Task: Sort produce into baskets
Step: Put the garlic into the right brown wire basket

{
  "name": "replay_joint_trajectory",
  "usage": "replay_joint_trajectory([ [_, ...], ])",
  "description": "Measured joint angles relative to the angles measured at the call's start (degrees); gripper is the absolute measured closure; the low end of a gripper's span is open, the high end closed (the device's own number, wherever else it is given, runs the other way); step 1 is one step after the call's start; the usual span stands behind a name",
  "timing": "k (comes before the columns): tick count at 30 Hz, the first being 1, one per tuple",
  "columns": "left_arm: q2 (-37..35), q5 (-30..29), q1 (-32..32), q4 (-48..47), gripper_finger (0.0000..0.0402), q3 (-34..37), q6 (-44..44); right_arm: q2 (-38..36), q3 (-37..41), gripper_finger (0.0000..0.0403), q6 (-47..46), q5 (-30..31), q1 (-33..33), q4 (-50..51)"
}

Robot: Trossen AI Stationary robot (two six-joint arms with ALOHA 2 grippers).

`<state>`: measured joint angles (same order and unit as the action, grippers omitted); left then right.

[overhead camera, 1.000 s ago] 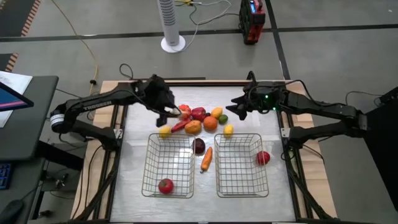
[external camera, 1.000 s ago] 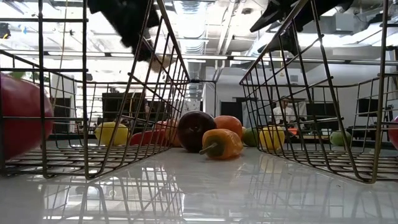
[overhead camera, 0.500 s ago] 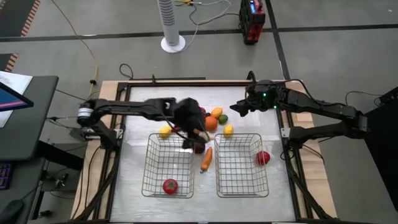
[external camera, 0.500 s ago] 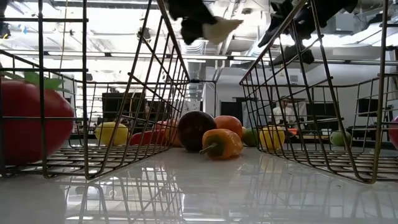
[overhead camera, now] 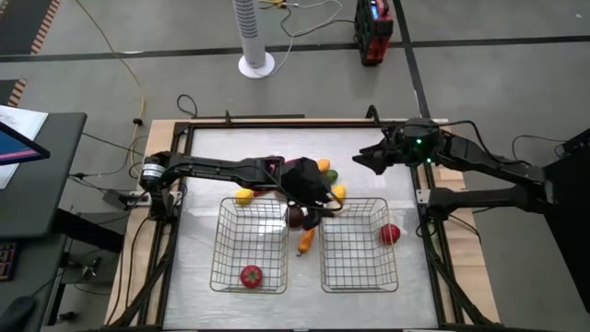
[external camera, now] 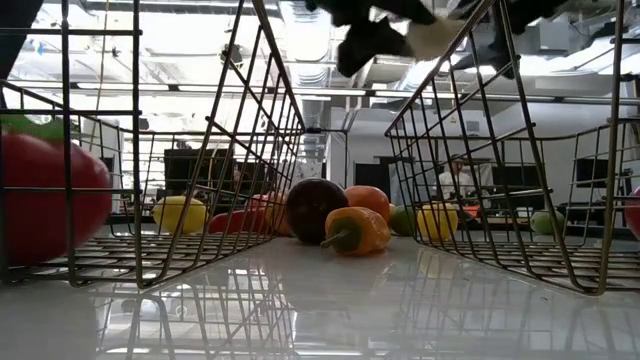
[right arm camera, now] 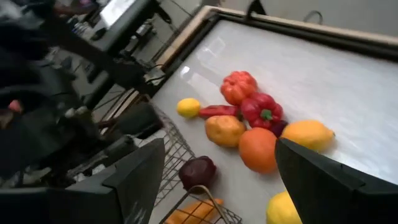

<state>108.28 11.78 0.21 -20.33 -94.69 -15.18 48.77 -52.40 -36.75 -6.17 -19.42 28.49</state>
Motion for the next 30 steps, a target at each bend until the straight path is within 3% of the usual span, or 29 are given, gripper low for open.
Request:
replay_joint_trajectory([
  [7, 1.8, -1.6, -0.3, 11.0, 0.0236, -0.1, -5.5, -3.5, 0.0, 0.0072, 1.9, 0.1, 2.3, 0.1],
  [26, 2.4, -4.8, -1.1, 11.0, 0.0236, 0.1, -6.3, -6.0, 0.0, 0.0072, 4.3, 1.6, 3.7, -0.1],
  [30, 2.4, -5.4, -1.1, 10.7, 0.0210, 0.1, -6.2, -6.6, -0.1, 0.0072, 4.3, 1.3, 3.7, -1.4],
])
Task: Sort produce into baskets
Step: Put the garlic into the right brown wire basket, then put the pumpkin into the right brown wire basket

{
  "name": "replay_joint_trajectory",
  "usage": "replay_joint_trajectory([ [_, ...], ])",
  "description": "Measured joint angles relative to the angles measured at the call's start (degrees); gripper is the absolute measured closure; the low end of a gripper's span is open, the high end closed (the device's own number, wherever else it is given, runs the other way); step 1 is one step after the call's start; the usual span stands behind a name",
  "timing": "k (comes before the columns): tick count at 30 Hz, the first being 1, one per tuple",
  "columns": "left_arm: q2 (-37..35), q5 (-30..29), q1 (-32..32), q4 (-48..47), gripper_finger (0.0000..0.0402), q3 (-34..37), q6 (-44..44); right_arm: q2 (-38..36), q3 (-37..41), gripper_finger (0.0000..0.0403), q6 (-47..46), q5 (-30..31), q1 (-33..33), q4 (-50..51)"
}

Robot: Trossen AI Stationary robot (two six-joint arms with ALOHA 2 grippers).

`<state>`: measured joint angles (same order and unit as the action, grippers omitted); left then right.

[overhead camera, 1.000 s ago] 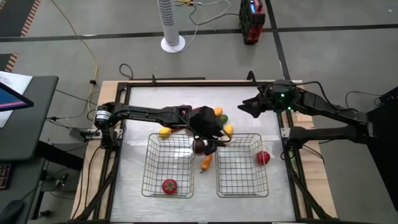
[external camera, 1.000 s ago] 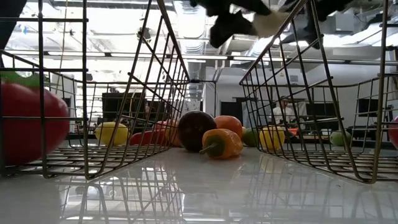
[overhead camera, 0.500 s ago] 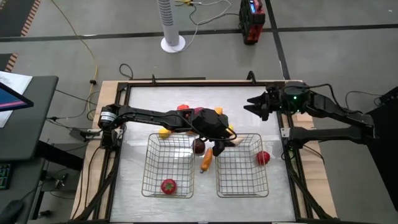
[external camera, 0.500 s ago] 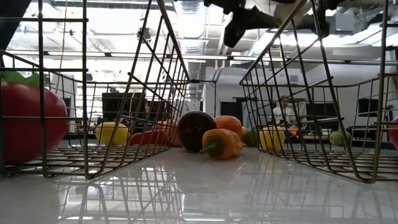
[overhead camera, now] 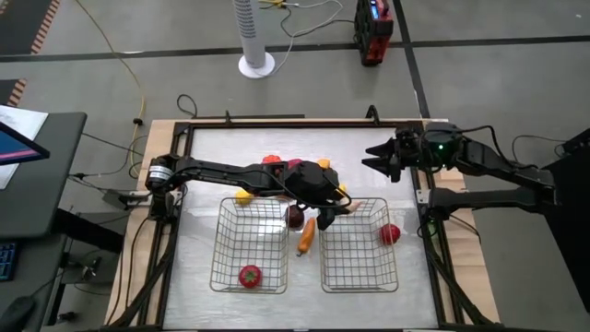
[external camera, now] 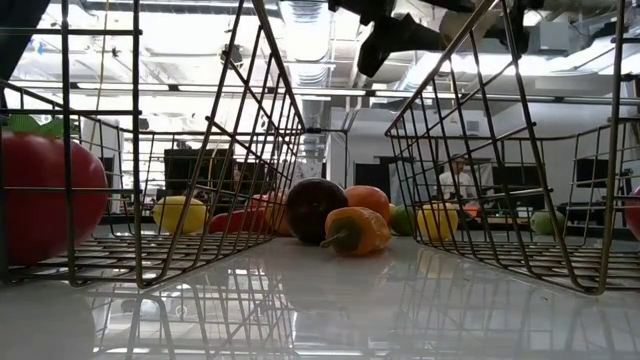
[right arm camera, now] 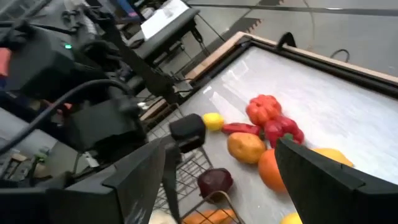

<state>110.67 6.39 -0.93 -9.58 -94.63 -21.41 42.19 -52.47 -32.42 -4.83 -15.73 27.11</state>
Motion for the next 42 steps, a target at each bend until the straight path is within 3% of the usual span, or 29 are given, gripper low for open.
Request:
replay_joint_trajectory([
  [7, 0.0, -0.8, 0.2, 0.1, 0.0112, 0.0, -0.1, 0.0, 0.0, 0.0072, -0.1, 0.0, 0.0, 0.1],
  [11, -0.7, -0.2, 1.6, -0.5, 0.0096, 0.0, -4.2, 0.1, 0.0, 0.0072, -0.1, 0.0, 0.0, 0.6],
  [14, -2.9, -0.7, 2.8, -5.5, 0.0104, 0.0, -3.4, 0.1, 0.0, 0.0072, -1.0, 0.0, -0.2, 1.8],
  [18, -6.7, -8.0, 2.8, -15.5, 0.0131, 0.0, 3.9, 1.1, 0.0, 0.0072, -1.5, 0.0, -1.2, 3.9],
  [23, -11.9, -12.7, 4.5, -17.6, 0.0172, 5.0, 9.2, 4.4, 0.0, 0.0072, -1.6, -1.9, -3.3, 3.5],
  [26, -14.7, -10.0, 7.9, -17.8, 0.0192, 10.4, 10.0, 6.2, 0.0, 0.0072, -1.6, -3.3, -4.0, 1.7],
  [31, -18.8, 2.2, 16.4, -17.1, 0.0208, 19.6, 7.9, 8.1, 0.0, 0.0072, -1.6, -4.1, -3.8, -0.7],
  [34, -19.9, 3.7, 21.7, -18.5, 0.0209, 22.6, 7.4, 8.5, 0.0, 0.0072, -2.0, -4.1, -3.8, -1.7],
  [42, -17.7, -9.2, 26.6, -25.0, 0.0199, 22.8, 17.9, 8.7, 0.0, 0.0072, -3.2, -2.5, -3.8, -5.7],
])
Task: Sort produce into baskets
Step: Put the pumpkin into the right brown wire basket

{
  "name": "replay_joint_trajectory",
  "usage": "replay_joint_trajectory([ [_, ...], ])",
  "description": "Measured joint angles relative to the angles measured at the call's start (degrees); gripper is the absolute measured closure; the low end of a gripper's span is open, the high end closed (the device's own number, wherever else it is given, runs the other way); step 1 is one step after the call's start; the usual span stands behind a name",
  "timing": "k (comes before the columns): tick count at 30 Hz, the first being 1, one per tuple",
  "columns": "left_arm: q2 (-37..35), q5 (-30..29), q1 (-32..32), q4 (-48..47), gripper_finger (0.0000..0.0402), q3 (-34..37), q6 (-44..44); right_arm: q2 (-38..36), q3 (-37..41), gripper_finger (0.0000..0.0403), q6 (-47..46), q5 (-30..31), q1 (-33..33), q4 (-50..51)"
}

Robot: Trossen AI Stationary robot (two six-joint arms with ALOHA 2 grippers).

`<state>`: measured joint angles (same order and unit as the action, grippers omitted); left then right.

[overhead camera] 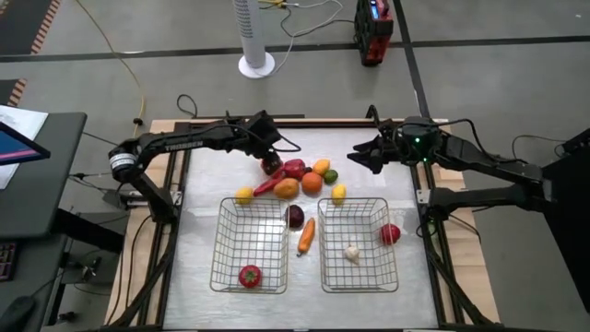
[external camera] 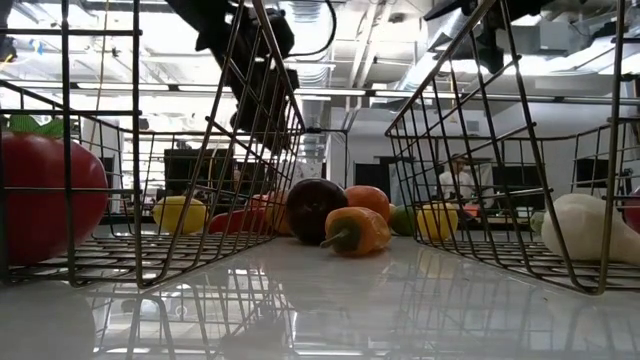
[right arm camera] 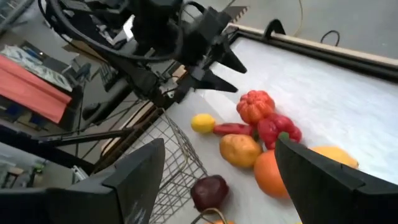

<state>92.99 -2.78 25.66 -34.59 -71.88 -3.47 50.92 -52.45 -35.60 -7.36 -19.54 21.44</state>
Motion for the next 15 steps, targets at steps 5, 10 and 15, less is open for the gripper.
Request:
replay_joint_trajectory([
  [5, 1.8, -1.4, 0.5, -0.9, 0.0142, 0.0, -0.1, 0.0, 0.0, 0.0072, -0.1, 0.1, 0.3, -0.5],
  [10, 5.3, 2.8, 0.0, -1.2, 0.0062, 0.0, -0.7, 0.0, 0.0, 0.0072, -0.4, 0.1, 0.6, -0.3],
  [15, 9.4, -1.9, -0.2, -2.5, 0.0010, 0.0, -0.1, 0.0, 0.0, 0.0072, -0.4, 0.1, 1.1, 0.1],
])
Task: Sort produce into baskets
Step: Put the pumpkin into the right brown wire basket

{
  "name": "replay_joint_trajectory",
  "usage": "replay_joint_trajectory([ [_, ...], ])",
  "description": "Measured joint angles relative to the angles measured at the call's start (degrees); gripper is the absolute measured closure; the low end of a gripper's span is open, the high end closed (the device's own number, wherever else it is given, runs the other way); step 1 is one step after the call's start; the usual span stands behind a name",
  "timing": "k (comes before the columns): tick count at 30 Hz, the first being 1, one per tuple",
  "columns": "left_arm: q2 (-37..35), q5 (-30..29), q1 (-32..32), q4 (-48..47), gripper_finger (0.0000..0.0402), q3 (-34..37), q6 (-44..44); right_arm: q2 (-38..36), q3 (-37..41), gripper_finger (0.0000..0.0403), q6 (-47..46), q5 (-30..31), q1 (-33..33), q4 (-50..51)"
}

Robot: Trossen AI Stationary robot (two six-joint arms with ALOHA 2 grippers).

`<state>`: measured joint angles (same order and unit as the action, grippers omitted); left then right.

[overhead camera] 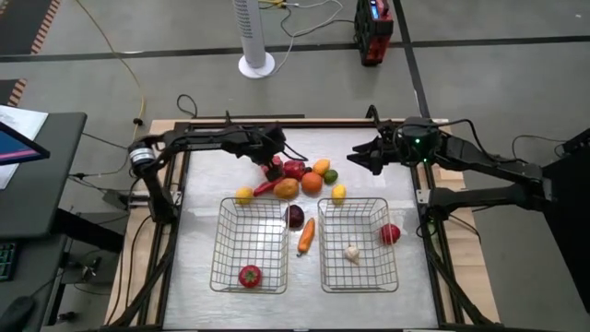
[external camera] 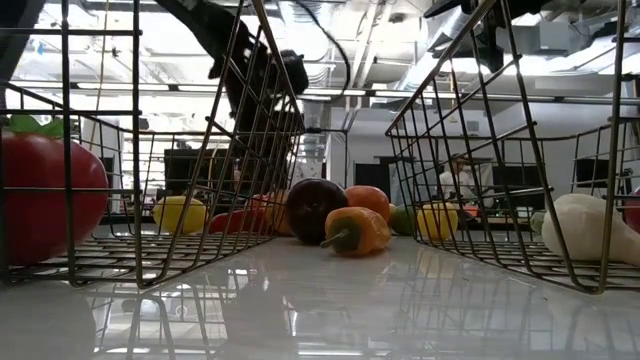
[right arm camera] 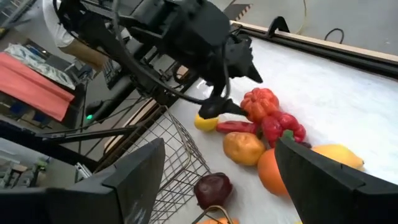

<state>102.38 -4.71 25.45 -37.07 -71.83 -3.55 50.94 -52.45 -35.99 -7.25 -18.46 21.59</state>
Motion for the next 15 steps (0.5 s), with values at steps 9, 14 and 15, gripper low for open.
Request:
replay_joint_trajectory([
  [9, 4.2, -1.4, -0.1, 2.5, 0.0021, -0.1, 2.0, 0.0, 0.0, 0.0072, 0.0, 0.0, 0.1, 0.6],
  [14, 5.0, 0.7, 0.1, 1.2, 0.0053, -0.1, 1.4, 0.0, 0.0, 0.0072, 0.0, 0.0, 0.0, 0.6],
  [15, 5.0, 0.9, 0.1, 0.9, 0.0061, -0.2, 1.4, 0.0, 0.0, 0.0072, 0.0, 0.0, 0.1, 0.6],
])
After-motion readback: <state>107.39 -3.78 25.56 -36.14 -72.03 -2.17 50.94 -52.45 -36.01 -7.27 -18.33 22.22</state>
